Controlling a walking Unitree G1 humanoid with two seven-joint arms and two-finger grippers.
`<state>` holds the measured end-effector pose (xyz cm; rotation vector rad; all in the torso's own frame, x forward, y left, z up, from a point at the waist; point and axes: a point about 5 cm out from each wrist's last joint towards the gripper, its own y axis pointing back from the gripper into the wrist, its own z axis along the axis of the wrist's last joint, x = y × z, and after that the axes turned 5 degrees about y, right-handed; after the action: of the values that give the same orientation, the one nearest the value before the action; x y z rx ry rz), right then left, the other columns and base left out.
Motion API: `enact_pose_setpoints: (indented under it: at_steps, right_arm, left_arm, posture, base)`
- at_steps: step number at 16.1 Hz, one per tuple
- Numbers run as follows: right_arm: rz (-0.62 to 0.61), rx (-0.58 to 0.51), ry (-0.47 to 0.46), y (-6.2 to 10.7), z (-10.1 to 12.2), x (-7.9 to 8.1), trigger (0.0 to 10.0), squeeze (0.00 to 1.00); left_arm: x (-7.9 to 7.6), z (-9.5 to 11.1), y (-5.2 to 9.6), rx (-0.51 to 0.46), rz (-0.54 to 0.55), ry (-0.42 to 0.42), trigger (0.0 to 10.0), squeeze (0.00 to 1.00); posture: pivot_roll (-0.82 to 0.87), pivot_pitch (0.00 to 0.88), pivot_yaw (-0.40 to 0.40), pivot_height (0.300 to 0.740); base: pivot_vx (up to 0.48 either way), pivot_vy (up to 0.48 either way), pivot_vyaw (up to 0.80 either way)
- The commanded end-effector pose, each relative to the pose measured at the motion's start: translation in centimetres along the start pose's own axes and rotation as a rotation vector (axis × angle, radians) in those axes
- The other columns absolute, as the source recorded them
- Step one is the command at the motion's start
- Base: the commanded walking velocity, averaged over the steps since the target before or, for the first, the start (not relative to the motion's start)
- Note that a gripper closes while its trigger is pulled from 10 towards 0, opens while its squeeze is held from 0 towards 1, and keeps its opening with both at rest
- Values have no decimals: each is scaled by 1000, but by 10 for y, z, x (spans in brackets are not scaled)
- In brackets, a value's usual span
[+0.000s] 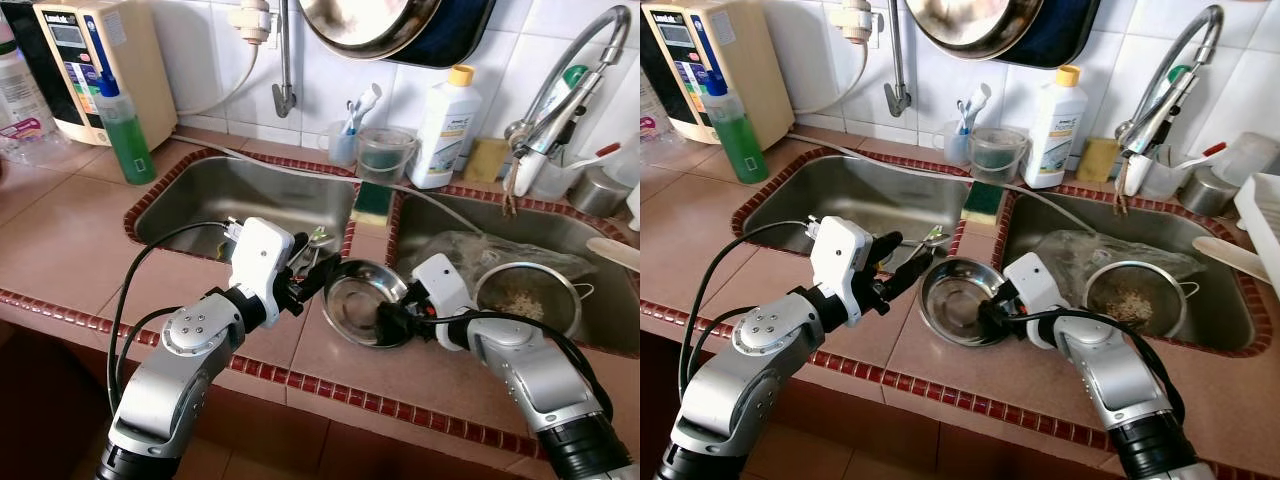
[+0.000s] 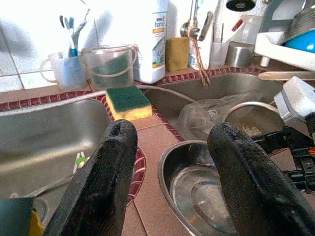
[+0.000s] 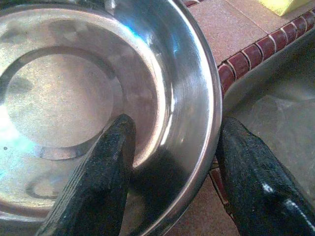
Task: Kitchen organization
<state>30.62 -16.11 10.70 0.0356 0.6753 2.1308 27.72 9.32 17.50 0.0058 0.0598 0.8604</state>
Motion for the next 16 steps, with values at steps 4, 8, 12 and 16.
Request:
enact_pose_setpoints:
  at_steps: [4, 8, 12, 16]
  right_arm:
    - [-25, -5, -88, -4, -8, -2, 0, 0]
    - [-9, -83, -263, -5, -1, -1, 0, 0]
    - [-10, -206, -309, -3, 16, -5, 10000, 0]
    - [-62, -418, -373, 9, 41, -18, 8510, 0]
  left_arm:
    - [-3, 6, -1, -16, -14, -9, 10000, 0]
    - [-3, 6, -1, -15, -17, -11, 10000, 0]
    - [-3, 7, -2, -14, -23, -16, 10000, 0]
    - [-2, 7, -2, -12, -20, -14, 10000, 0]
  posture:
    - [-155, 0, -10, 736]
    - [-154, 0, -8, 736]
    - [-152, 0, -2, 736]
    - [-152, 0, -2, 736]
  base:
    - [0, 0, 0]
    - [0, 0, 0]
    - [0, 0, 0]
    - [0, 0, 0]
